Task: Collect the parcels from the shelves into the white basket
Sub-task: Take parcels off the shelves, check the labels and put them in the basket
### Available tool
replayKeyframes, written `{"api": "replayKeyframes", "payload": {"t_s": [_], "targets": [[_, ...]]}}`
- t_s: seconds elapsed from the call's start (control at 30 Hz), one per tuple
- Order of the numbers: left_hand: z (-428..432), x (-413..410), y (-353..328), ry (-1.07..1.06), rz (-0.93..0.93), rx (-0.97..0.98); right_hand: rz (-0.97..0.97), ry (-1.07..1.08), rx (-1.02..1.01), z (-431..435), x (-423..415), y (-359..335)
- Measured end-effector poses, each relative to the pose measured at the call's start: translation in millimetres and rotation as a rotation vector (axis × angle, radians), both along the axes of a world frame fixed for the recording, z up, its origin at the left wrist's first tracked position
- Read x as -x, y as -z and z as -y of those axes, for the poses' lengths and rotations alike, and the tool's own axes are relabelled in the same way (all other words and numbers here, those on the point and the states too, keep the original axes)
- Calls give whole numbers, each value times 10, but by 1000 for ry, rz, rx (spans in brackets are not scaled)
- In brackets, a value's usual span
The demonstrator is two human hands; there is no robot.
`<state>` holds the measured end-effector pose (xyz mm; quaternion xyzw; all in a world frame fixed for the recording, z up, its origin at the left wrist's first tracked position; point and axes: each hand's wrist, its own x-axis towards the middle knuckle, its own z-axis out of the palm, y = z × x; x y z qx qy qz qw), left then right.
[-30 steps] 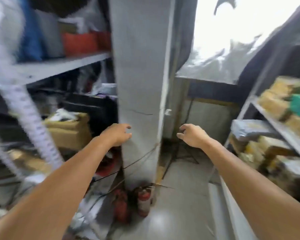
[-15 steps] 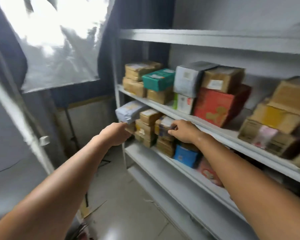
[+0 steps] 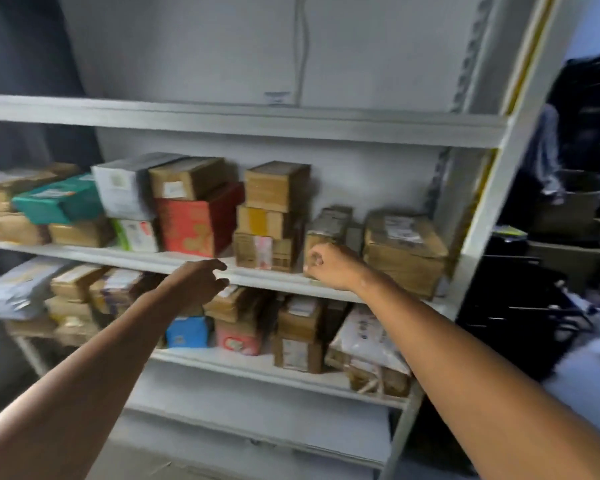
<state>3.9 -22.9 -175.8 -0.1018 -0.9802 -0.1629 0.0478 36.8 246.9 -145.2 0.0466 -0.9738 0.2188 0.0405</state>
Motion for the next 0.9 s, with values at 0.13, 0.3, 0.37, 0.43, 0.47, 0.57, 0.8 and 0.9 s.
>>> {"api": "replayKeyframes", "payload": {"t_s": [0.13,0.3,0.37,0.43,0.47,0.57,0.8,0.9], "targets": [[-897,-59,-17,109,9,-25,-59,142,36,-755,-240,-30],[-1706,6,-45,209,108,-89,-105,241,61,-1377,-316,-93],[-1960,86,-50,230,156,-213,-135,284,81,-1560,-311,-117],[-2189,166,-56,256,213,-408,-172,346,57,-1719,-285,-129],[-2285,203,-60,268,239,-486,-181,371,44,-1781,-266,-128],[-2508,318,-60,305,246,-554,-150,432,31,-1906,-158,-86],[-2777,600,-42,396,290,-567,-25,547,108,-1952,114,125],[-2837,700,-5,399,352,-637,-40,585,195,-1947,143,172]]}}
